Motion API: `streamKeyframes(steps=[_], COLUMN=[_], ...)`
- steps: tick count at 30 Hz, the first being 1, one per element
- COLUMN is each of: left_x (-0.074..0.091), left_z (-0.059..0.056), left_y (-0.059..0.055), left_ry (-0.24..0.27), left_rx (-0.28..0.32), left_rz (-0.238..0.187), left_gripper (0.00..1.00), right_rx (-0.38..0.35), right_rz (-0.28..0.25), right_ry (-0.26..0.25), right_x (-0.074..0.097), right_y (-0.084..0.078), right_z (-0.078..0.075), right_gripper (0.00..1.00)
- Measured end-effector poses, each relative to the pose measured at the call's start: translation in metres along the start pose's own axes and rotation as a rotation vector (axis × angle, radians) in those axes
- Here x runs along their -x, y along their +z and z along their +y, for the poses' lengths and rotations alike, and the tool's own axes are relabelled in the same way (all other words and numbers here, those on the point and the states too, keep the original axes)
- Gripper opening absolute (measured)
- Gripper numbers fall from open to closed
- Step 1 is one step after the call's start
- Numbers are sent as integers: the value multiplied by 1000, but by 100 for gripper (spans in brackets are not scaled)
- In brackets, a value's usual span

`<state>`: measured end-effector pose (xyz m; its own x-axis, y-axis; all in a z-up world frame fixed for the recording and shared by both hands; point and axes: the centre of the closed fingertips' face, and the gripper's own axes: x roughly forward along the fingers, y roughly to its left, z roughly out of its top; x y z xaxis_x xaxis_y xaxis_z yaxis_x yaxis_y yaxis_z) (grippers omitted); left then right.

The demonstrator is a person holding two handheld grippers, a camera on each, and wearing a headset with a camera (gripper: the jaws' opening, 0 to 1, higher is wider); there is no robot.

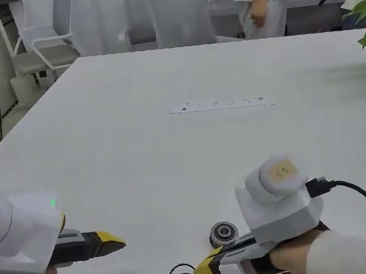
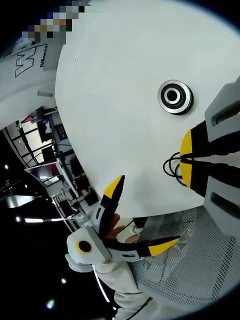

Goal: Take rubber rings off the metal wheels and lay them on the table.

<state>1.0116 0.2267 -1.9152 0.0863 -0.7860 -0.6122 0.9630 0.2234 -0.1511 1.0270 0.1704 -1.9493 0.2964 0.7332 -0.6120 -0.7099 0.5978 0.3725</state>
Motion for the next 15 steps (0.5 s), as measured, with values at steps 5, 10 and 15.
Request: streamKeyframes(steps=[5, 10, 15], left_x=[0, -1, -1], left_z=[-1, -1, -1], left_y=[-1, -1, -1], left_ry=[-2, -4, -2], left_rx=[1, 1, 1], left_rz=[5, 8, 8], left_gripper=[84, 83, 83], right_rx=[29, 57, 70], right_rz=[1, 12, 5], right_ry=[-19, -16, -17], right_x=[-2, -4, -2], right_y=[0, 0, 3], right_z=[-2, 1, 0], right_gripper=[2, 3, 3])
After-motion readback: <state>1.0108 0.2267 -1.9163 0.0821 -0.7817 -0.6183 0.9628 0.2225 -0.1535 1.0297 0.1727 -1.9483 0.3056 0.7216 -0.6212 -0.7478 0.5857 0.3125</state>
